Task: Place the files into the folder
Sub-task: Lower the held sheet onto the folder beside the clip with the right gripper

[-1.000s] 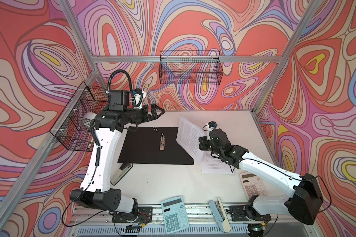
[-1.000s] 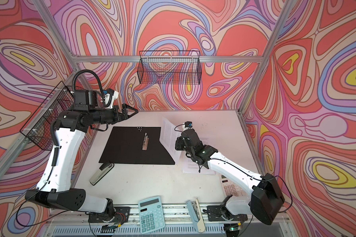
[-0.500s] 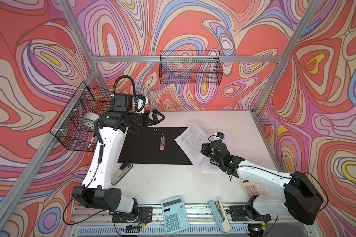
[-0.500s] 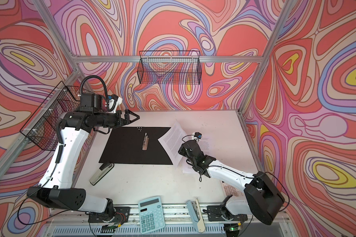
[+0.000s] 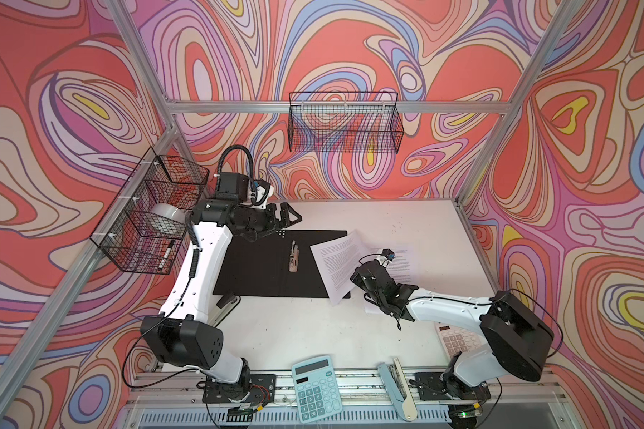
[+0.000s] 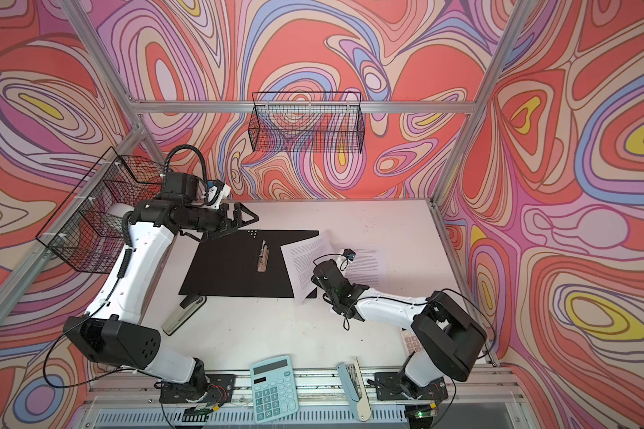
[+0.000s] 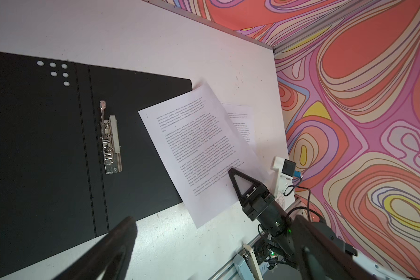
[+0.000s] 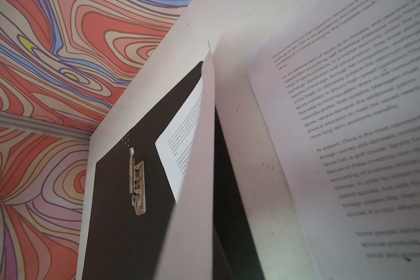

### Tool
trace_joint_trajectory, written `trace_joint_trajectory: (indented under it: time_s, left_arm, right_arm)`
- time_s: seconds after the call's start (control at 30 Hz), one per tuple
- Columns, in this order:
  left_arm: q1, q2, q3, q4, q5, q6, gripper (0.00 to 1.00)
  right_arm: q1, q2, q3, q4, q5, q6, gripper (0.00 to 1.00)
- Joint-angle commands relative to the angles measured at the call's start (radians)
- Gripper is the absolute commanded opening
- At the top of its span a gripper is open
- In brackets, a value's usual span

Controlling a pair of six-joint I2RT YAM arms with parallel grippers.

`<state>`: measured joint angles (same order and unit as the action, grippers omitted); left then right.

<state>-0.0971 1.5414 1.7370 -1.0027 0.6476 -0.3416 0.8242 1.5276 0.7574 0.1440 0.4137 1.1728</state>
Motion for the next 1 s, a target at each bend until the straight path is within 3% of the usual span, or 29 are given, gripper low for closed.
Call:
trace_joint_trajectory:
  time_s: [0.0, 0.1, 0.27, 0.47, 0.7, 0.97]
  left_arm:
    - [0.007, 0.010, -0.006, -0.024, 0.020, 0.007, 1.00]
    - [0.007, 0.017, -0.010, -0.029, 0.031, 0.010, 1.00]
    - [0.007, 0.026, -0.014, -0.036, 0.041, 0.009, 1.00]
    - [0.007, 0.029, -0.008, -0.031, 0.038, 0.014, 1.00]
    - [0.007, 0.028, -0.009, -0.033, 0.012, 0.032, 1.00]
    - [0.007, 0.039, -0.009, -0.033, 0.009, 0.035, 1.00]
  right_arm:
    - [0.023, 0.042, 0.054, -0.010, 0.050, 0.044, 0.00]
    - [0.039, 0.079, 0.068, -0.002, 0.035, 0.054, 0.10]
    - [0.056, 0.112, 0.069, 0.006, 0.018, 0.110, 0.36]
    - [0.072, 0.099, 0.085, -0.082, 0.025, 0.157, 0.54]
    - [0.072, 0.077, 0.093, -0.160, -0.058, 0.194, 0.60]
    - [0.069, 0.141, 0.092, -0.062, -0.136, 0.197, 0.53]
